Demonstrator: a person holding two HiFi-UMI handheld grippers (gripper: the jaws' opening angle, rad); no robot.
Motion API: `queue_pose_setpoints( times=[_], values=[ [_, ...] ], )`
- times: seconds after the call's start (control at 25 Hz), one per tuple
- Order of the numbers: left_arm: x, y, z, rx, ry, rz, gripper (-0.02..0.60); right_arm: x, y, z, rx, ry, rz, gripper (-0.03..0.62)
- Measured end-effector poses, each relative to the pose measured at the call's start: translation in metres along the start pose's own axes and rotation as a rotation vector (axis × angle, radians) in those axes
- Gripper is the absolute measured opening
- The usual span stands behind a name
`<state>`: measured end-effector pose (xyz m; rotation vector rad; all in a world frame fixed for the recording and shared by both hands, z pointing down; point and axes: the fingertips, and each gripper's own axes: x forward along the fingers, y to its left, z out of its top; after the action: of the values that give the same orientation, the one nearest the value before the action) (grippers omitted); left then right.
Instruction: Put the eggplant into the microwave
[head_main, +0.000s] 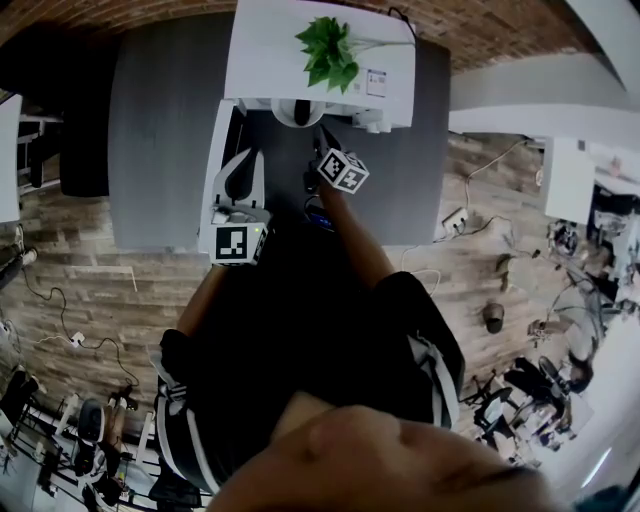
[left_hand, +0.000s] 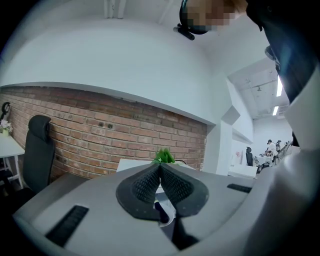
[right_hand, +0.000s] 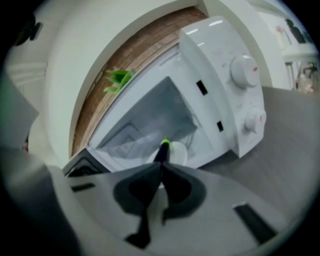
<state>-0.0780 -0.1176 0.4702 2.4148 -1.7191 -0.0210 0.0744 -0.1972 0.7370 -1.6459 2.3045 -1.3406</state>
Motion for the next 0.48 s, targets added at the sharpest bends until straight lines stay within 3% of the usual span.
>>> queue_pose_setpoints(
  times=[0.2,0.48],
  values=[
    [-0.003,0.001,0.0,0.001,-0.001,0.0,0.037,0.002,0.006,-0.022,-0.153,0.071,-0.079,0.035],
    [-0.004,0.004,-0.002,0.01,0.006,-0.004,0.037,0.015,0.003,-0.055,-0.187,0.165,-0.137,0.035]
  ],
)
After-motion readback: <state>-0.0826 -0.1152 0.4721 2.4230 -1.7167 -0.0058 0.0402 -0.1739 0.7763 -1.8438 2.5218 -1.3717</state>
